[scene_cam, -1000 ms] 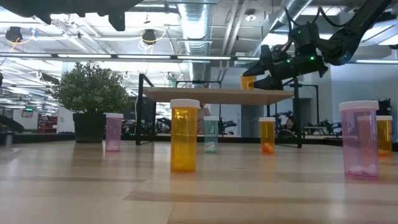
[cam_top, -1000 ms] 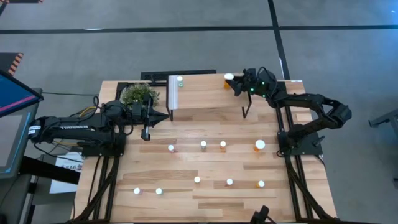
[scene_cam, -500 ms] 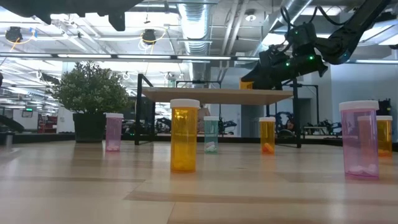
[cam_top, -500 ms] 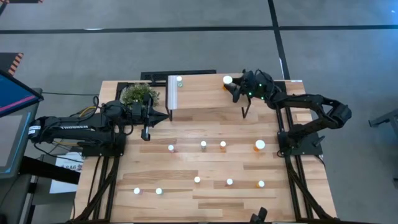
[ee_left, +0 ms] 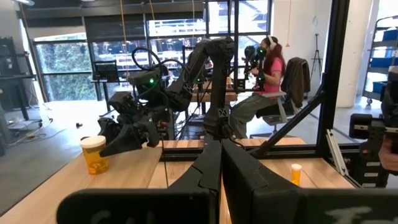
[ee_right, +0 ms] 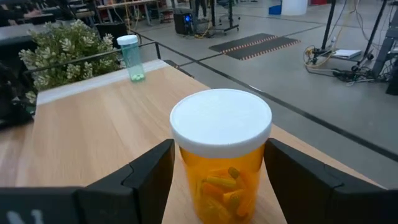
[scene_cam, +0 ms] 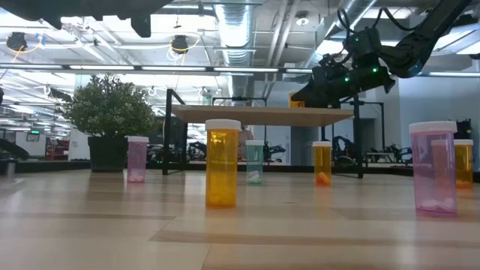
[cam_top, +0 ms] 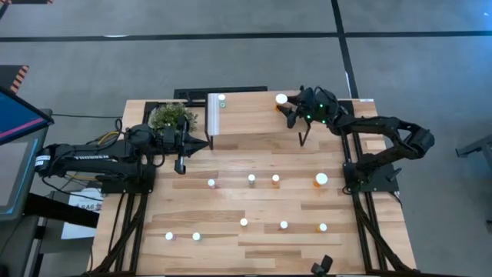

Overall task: Pick and place medicine bottles onto shelf by color
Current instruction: Put the top orange large pill bottle on the shelf

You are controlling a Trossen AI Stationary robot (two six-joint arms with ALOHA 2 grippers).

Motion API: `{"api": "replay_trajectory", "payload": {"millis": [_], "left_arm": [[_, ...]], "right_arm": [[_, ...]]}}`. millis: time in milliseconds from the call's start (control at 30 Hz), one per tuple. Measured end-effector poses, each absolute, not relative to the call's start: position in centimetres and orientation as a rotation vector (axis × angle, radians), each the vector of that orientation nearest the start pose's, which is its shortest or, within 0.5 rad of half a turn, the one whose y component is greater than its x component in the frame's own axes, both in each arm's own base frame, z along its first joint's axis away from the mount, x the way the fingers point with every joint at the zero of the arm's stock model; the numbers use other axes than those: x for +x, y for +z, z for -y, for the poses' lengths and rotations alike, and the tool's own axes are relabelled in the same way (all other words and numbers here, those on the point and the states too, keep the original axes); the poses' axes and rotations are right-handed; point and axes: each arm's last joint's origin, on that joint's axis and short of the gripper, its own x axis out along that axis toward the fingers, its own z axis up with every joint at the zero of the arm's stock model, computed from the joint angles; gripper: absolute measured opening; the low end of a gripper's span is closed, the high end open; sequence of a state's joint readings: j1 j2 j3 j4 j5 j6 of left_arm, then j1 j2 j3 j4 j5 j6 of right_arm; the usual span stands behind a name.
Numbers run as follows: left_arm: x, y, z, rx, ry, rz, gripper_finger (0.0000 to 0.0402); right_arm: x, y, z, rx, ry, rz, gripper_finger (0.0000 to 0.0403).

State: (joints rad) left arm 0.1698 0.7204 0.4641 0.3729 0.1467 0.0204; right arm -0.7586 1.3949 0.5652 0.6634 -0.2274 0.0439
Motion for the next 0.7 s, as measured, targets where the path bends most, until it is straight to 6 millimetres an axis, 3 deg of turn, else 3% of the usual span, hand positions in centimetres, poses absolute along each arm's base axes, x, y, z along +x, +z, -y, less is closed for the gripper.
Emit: {"api": "replay_trajectory", "payload": {"millis": [700], "left_arm": [[16.78, 28.47, -2.45, 0.040, 0.024, 0.114, 0.0000]], "right_arm": [[20.59, 20.68, 18.72, 0.009, -0.548, -0.171, 0.0270]]}}
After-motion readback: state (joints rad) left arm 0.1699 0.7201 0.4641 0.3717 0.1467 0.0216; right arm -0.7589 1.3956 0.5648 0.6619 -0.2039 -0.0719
